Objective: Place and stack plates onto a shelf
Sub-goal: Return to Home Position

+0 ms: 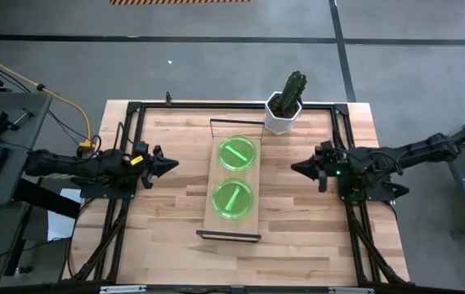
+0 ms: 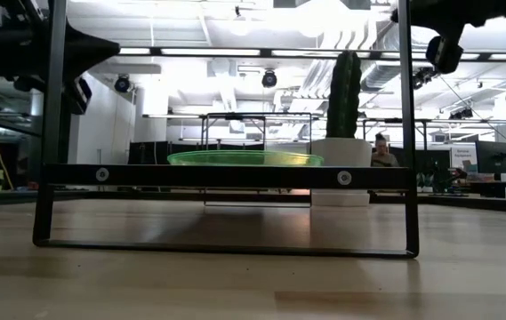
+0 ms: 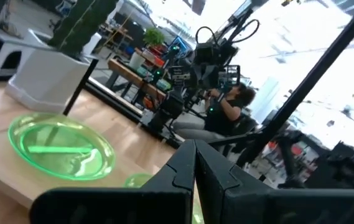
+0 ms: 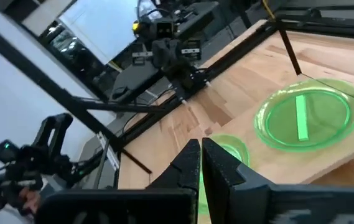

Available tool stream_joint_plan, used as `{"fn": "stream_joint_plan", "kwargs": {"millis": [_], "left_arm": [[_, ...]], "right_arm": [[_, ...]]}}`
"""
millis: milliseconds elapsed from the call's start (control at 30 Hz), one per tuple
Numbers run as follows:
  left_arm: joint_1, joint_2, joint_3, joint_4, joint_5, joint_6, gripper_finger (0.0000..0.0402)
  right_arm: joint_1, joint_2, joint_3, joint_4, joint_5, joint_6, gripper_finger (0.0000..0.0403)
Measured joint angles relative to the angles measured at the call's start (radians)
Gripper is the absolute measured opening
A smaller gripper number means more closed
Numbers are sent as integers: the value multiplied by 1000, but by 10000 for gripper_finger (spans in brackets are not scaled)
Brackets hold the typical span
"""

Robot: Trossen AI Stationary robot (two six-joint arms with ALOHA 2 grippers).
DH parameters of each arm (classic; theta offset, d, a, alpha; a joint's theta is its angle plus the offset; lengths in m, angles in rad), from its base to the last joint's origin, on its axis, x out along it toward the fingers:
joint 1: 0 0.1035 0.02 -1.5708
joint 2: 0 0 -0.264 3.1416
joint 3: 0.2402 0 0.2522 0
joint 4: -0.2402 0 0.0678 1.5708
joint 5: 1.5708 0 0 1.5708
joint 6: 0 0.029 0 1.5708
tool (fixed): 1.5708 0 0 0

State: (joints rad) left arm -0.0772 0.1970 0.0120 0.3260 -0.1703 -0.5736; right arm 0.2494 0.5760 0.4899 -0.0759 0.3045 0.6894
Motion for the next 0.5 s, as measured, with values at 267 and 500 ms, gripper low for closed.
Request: {"fn": "stream_joint_plan", "kwargs": {"millis": [267,500], "left_arm": [[-9,0,0,3,-34,225,0],[-9,0,0,-127,-76,431,0]], "right_arm": [[0,-178,-196,187,-71,-74,0],[0,-269,-328,328,-68,-150,0]]}}
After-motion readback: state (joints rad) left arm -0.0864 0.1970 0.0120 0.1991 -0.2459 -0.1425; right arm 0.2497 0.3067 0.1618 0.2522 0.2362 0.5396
